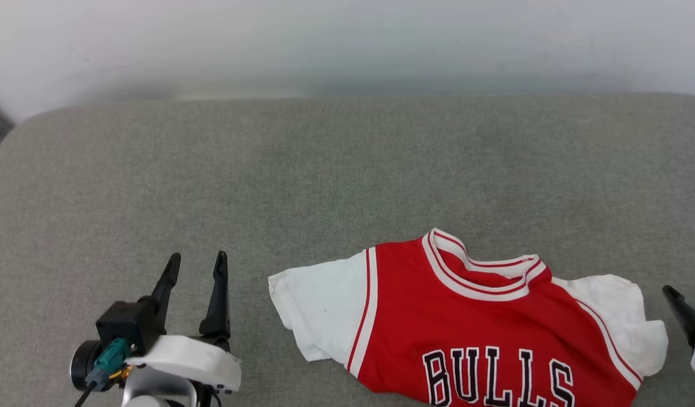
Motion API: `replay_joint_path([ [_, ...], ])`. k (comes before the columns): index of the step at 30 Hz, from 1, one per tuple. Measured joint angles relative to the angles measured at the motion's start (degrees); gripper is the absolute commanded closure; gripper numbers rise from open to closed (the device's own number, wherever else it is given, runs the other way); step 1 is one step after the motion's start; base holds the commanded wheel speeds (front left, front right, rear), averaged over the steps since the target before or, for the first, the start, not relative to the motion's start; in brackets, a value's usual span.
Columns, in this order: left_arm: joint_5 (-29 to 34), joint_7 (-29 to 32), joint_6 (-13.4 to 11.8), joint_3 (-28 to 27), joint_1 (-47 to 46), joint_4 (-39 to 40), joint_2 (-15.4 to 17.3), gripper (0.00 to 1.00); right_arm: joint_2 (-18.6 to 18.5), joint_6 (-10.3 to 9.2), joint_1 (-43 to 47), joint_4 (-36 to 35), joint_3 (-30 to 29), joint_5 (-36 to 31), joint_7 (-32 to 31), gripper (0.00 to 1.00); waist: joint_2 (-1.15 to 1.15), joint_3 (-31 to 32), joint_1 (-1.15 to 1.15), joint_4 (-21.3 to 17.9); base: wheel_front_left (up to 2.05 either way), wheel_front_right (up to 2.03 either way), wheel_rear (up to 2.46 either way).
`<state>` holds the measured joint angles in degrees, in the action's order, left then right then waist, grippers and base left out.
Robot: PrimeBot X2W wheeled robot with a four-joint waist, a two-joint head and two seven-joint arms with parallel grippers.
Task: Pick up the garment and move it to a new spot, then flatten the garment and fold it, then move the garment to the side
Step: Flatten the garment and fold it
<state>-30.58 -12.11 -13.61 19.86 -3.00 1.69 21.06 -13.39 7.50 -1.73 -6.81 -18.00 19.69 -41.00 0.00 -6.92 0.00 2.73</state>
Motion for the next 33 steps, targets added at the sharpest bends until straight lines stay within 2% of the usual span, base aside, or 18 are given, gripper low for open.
replay_joint_path([
  [4,0.19,-0.26,0.54,0.22,-2.2,0.14,-0.14,0.0,-2.88,0.0,-3.63,4.52,0.12,1.51,-8.03,0.0,0.0,-2.73,0.0,0.55,0.0,0.0,0.0],
  [7,0.53,-0.67,1.01,0.38,-3.8,0.13,-0.35,0.0,-4.01,0.0,-6.42,7.67,1.3,1.9,-11.37,0.0,0.0,-4.95,0.0,1.21,0.0,0.0,0.0],
  [17,0.66,-1.25,2.02,1.07,-7.03,-1.07,-1.44,0.0,-4.66,0.0,-12.28,18.63,4.98,2.93,-12.51,0.0,0.0,-10.42,0.0,3.87,0.0,0.0,0.0],
  [18,0.66,-1.26,2.05,1.09,-7.04,-1.29,-1.46,0.0,-4.85,0.0,-12.57,19.37,5.08,3.19,-12.56,0.21,0.0,-10.65,0.0,4.07,0.0,0.0,0.0],
  [19,0.66,-1.27,2.11,1.09,-7.06,-1.46,-1.48,0.0,-4.98,0.0,-12.79,19.95,5.2,3.45,-12.56,0.71,0.0,-10.81,0.0,4.23,0.0,0.0,0.0],
  [20,0.66,-1.34,2.11,1.03,-7.07,-1.63,-1.44,0.0,-5.08,0.0,-13.1,20.43,5.33,3.75,-12.56,1.0,0.0,-10.85,0.0,4.27,0.0,0.0,0.0],
  [26,-1.65,2.71,3.94,1.46,-6.99,-2.47,0.13,0.0,-5.17,-0.01,-13.49,22.16,6.9,4.66,-10.26,1.0,0.0,-9.06,0.01,3.59,0.0,0.0,0.0],
  [29,-3.23,8.12,5.21,1.83,-7.06,-1.36,2.55,0.0,-5.15,-0.01,-13.23,21.83,7.6,4.7,-8.33,1.0,0.0,-7.48,0.0,2.9,0.0,0.0,0.0],
  [33,-6.06,18.62,8.2,3.5,-8.83,0.86,6.59,0.0,-4.61,0.0,-12.96,18.93,8.22,4.93,-6.9,1.0,0.0,-5.44,0.0,1.54,0.0,0.0,0.0],
])
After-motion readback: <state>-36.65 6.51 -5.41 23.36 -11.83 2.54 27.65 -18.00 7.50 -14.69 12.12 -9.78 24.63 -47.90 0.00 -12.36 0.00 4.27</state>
